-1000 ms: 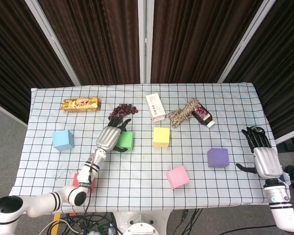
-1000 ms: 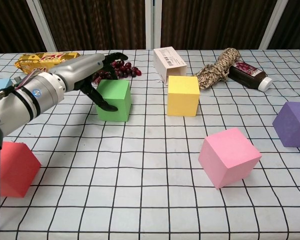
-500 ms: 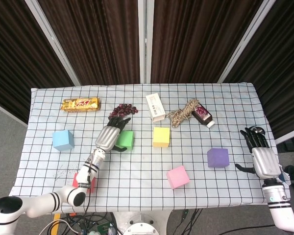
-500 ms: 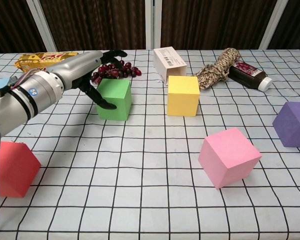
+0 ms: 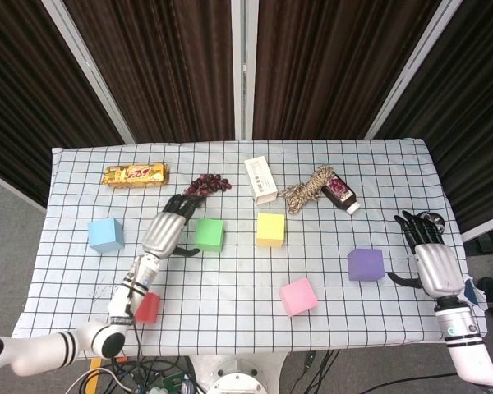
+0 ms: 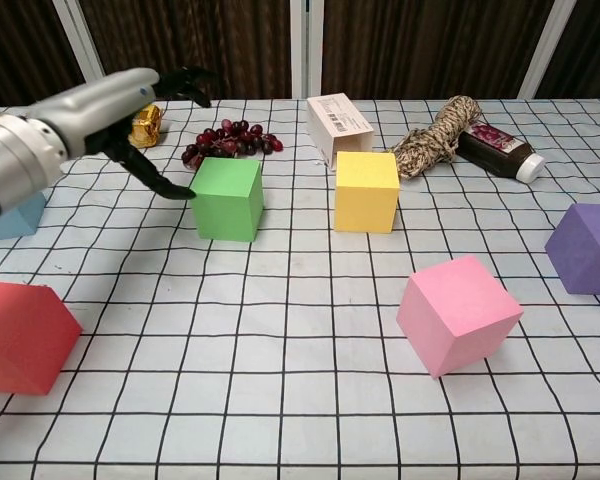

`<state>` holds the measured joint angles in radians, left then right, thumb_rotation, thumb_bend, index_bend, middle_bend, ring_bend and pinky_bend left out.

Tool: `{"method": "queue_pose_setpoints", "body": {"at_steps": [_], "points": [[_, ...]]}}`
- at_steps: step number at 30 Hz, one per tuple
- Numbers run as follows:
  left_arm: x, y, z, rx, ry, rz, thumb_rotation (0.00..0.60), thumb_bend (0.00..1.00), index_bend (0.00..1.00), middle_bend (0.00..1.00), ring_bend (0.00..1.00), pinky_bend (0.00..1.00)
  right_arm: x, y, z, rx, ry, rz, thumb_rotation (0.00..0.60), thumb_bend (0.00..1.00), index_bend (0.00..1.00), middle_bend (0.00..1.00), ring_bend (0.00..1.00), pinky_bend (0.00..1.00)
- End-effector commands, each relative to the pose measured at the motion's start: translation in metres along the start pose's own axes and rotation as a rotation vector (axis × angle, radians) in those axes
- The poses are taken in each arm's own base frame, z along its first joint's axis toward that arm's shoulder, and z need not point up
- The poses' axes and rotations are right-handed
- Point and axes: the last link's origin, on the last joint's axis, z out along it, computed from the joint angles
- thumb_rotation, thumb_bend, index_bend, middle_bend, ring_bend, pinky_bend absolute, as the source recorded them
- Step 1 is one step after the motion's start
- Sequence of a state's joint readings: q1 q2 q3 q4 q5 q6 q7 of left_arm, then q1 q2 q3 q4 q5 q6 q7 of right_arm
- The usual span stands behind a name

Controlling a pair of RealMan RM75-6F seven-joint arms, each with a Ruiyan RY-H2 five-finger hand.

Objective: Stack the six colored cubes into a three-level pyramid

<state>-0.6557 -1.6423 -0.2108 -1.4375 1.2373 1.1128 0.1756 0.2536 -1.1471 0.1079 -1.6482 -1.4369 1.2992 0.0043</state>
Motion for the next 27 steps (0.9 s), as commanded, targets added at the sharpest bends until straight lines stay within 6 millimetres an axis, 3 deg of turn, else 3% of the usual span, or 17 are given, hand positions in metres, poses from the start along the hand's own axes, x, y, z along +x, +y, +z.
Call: {"method": "queue_pose_setpoints", "body": {"at_steps": [1, 7, 14, 22, 27], "points": [[0.024, -0.025, -0.021, 0.057, 0.047, 0.039, 0.600, 0.00, 0.00, 0.14, 0.02, 0.00, 0.004, -0.007, 0.002, 0.018, 0.010, 0.001, 0.600, 0.01, 0.00, 0.00, 0.00, 0.00], [0.050, -0.066, -0.054, 0.172, 0.058, 0.078, 0.600, 0.00, 0.00, 0.14, 0.01, 0.00, 0.015, -0.020, 0.010, 0.049, 0.030, 0.033, 0.600, 0.01, 0.00, 0.00, 0.00, 0.00], [0.049, -0.109, -0.084, 0.259, 0.024, 0.113, 0.600, 0.00, 0.00, 0.14, 0.00, 0.00, 0.022, -0.035, 0.023, 0.086, 0.004, 0.030, 0.600, 0.01, 0.00, 0.00, 0.00, 0.00], [0.043, -0.148, -0.086, 0.347, -0.013, 0.089, 0.600, 0.00, 0.00, 0.14, 0.00, 0.00, 0.022, -0.045, 0.027, 0.091, -0.006, 0.030, 0.600, 0.01, 0.00, 0.00, 0.00, 0.00], [0.032, -0.154, -0.087, 0.382, -0.037, 0.026, 0.600, 0.00, 0.00, 0.15, 0.00, 0.00, 0.019, -0.042, 0.026, 0.078, -0.025, 0.003, 0.600, 0.01, 0.00, 0.00, 0.00, 0.00]]}}
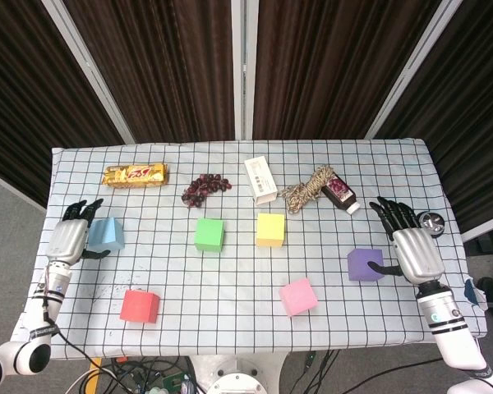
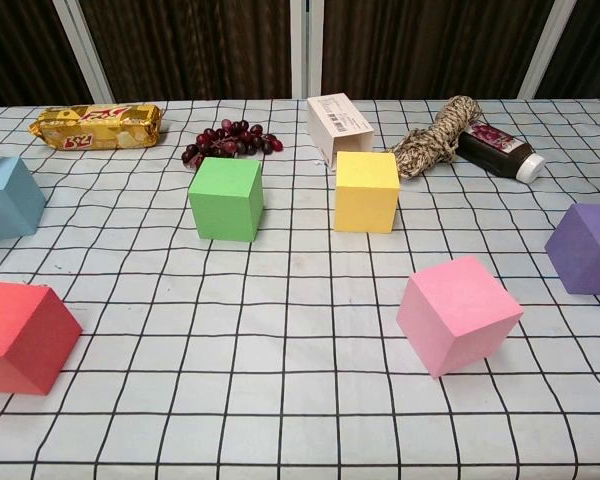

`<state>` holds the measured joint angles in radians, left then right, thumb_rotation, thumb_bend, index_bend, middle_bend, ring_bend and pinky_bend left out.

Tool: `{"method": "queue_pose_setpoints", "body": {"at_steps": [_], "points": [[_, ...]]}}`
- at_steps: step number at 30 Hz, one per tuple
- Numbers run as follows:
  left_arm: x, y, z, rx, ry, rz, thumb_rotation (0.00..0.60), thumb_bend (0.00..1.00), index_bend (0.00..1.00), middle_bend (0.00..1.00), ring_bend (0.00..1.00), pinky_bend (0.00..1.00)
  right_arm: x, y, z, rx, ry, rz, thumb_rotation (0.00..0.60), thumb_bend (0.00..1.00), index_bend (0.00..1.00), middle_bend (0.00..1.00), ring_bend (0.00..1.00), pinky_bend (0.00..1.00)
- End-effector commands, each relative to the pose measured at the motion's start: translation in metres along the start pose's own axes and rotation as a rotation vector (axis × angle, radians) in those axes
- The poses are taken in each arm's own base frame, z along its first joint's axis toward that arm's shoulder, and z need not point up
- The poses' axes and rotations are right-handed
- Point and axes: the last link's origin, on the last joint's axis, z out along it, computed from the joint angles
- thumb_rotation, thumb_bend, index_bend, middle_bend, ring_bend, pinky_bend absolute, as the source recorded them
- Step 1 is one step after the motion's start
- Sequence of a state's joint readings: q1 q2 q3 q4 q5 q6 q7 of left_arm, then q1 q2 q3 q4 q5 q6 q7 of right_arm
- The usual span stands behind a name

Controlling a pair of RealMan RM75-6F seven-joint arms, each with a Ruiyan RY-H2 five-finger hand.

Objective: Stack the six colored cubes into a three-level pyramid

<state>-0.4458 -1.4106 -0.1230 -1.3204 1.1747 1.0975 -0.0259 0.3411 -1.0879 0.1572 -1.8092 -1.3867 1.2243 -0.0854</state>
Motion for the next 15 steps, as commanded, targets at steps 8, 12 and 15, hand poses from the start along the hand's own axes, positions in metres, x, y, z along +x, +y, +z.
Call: {"method": "queue_pose_setpoints", "body": {"at_steps": [8, 12, 15], "points": [[-0.017, 0.001, 0.012, 0.008, -0.019, -0.041, 0.600, 0.00, 0.00, 0.19, 0.00, 0.00, -0.001, 0.004, -0.003, -0.017, -0.015, -0.011, 0.600, 0.01, 0.00, 0.00, 0.00, 0.00], [-0.021, 0.001, 0.017, 0.017, -0.012, -0.008, 0.600, 0.00, 0.00, 0.27, 0.00, 0.00, -0.001, 0.006, -0.003, -0.029, -0.013, -0.011, 0.600, 0.01, 0.00, 0.00, 0.00, 0.00], [-0.022, 0.001, 0.020, 0.024, -0.011, 0.012, 0.600, 0.00, 0.00, 0.33, 0.00, 0.00, -0.002, 0.006, -0.003, -0.026, -0.020, -0.008, 0.600, 0.01, 0.00, 0.00, 0.00, 0.00]]}}
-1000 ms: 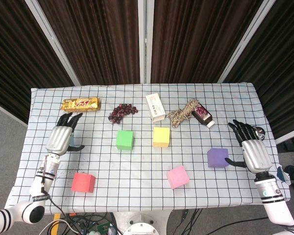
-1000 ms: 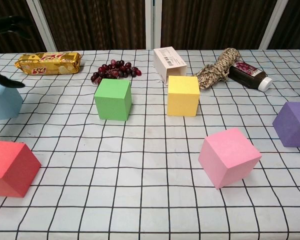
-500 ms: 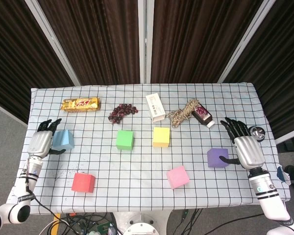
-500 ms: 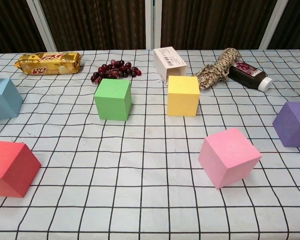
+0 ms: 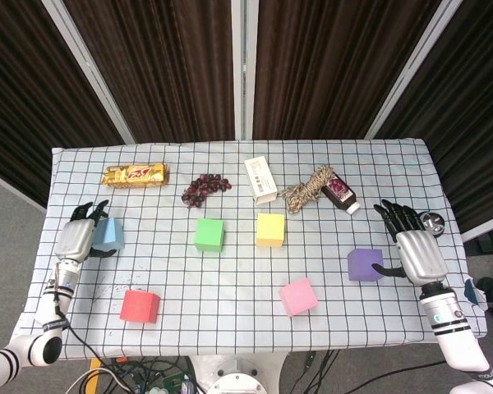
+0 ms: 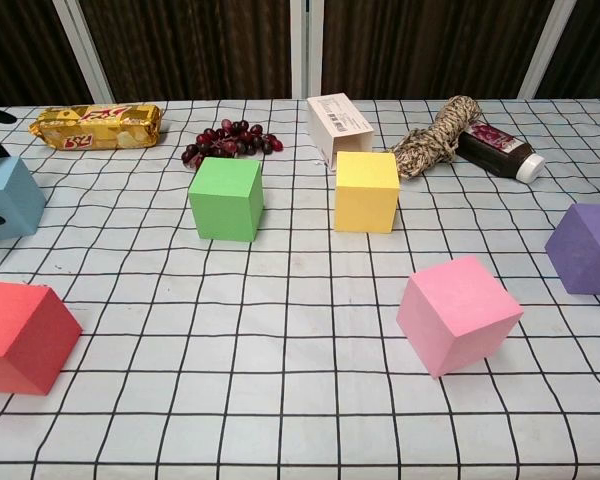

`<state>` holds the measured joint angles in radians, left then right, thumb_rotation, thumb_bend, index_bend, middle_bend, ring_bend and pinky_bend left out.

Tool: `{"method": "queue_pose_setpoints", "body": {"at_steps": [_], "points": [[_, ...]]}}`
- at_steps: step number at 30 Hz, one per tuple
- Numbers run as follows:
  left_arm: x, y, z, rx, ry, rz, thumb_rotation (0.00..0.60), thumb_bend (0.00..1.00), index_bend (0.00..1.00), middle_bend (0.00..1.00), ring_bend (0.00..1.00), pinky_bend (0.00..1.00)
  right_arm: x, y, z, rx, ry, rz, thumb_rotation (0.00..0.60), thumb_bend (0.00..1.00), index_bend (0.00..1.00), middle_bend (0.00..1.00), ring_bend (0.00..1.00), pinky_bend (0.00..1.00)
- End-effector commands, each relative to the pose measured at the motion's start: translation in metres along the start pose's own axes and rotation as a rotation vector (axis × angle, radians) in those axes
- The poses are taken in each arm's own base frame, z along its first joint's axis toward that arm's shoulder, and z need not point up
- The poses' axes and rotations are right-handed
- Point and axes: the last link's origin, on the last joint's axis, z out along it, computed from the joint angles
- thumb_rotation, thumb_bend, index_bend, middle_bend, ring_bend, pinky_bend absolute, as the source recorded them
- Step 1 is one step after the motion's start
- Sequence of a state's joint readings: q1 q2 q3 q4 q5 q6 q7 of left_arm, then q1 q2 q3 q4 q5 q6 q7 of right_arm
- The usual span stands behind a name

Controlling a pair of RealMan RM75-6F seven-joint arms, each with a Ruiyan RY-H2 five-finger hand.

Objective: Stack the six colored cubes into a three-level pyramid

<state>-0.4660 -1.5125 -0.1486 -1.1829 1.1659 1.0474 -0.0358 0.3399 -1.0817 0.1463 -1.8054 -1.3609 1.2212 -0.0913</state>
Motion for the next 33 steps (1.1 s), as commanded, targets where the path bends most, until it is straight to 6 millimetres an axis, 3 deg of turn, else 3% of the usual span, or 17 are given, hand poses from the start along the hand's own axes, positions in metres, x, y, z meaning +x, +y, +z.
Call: {"method": "queue_pose_setpoints", "body": {"at_steps": [1, 6, 14, 22, 33], "points": [[-0.001, 0.001, 0.003, 0.007, 0.001, 0.013, 0.600, 0.00, 0.00, 0.34, 0.00, 0.00, -0.001, 0.000, -0.001, 0.007, -0.011, -0.003, 0.600, 0.01, 0.00, 0.00, 0.00, 0.00], [0.005, 0.005, 0.003, -0.003, 0.020, 0.011, 0.600, 0.00, 0.00, 0.41, 0.03, 0.00, 0.000, 0.001, -0.001, 0.004, -0.011, -0.003, 0.600, 0.01, 0.00, 0.00, 0.00, 0.00], [0.025, 0.040, -0.003, -0.166, 0.047, 0.024, 0.600, 0.02, 0.01, 0.45, 0.07, 0.03, 0.003, 0.002, -0.001, -0.007, 0.000, 0.001, 0.600, 0.01, 0.00, 0.00, 0.00, 0.00], [0.024, 0.083, 0.004, -0.294, -0.004, 0.048, 0.600, 0.02, 0.01, 0.45, 0.10, 0.08, 0.003, -0.001, 0.000, -0.005, -0.008, -0.001, 0.600, 0.01, 0.00, 0.00, 0.00, 0.00], [0.010, 0.119, 0.023, -0.370, -0.048, 0.085, 0.600, 0.02, 0.01, 0.45, 0.10, 0.06, 0.000, 0.009, -0.001, -0.028, -0.015, 0.007, 0.600, 0.01, 0.00, 0.00, 0.00, 0.00]]}}
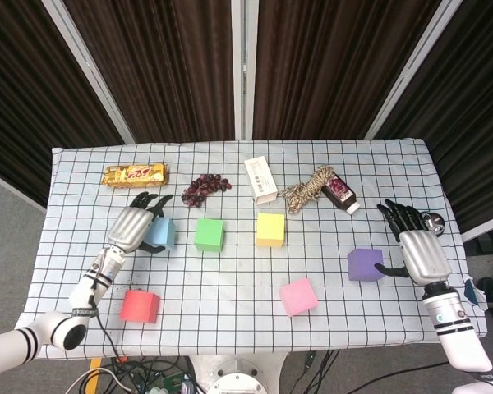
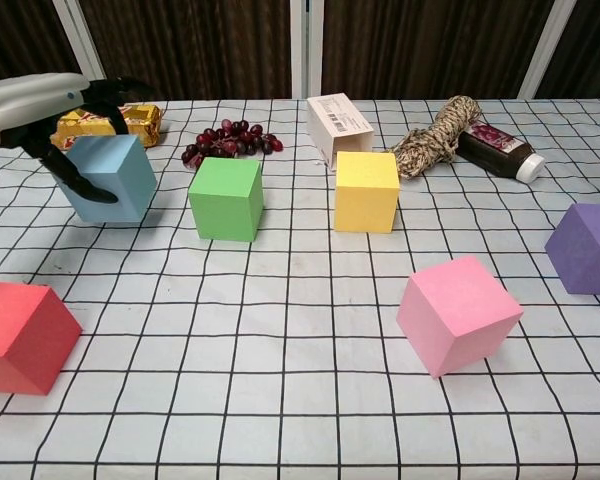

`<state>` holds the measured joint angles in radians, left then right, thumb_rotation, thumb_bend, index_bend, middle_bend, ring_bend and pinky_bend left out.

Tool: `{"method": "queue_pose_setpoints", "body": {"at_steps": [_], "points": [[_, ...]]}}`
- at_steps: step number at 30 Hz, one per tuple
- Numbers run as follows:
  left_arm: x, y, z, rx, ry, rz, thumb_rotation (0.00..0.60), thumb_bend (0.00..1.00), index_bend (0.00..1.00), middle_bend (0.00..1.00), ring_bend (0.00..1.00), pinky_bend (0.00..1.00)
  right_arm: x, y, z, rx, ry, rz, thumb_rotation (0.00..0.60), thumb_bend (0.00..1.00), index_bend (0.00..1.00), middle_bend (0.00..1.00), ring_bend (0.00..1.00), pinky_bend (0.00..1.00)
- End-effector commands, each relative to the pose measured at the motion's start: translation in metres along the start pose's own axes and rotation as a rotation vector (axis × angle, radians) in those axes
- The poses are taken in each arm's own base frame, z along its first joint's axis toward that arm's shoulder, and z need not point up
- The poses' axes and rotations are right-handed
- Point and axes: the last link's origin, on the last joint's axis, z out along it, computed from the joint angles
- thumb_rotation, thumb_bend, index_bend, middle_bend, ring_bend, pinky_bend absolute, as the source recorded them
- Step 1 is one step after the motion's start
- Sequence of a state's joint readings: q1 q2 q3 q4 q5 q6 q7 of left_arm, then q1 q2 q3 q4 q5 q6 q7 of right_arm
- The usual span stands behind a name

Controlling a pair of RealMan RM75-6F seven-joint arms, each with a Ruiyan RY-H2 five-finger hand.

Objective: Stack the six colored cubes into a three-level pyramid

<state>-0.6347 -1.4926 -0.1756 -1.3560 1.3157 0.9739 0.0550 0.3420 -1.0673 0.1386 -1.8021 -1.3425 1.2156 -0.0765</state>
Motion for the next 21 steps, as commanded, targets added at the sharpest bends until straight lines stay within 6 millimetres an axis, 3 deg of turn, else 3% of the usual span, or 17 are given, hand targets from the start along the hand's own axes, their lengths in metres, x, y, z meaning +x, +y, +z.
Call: {"method": "queue_pose_setpoints", "body": {"at_steps": [1, 21], "points": [[-0.003, 0.008, 0.007, -0.016, -0.006, 0.005, 0.600, 0.02, 0.01, 0.45, 0.10, 0.05, -0.002, 0.004, 0.001, -0.009, -0.005, 0.007, 0.600, 0.01, 0.00, 0.00, 0.00, 0.00], [-0.024, 0.031, 0.035, 0.011, -0.044, -0.017, 0.600, 0.02, 0.01, 0.46, 0.10, 0.04, -0.006, 0.017, 0.000, -0.026, -0.016, 0.014, 0.600, 0.02, 0.00, 0.00, 0.00, 0.00]]}}
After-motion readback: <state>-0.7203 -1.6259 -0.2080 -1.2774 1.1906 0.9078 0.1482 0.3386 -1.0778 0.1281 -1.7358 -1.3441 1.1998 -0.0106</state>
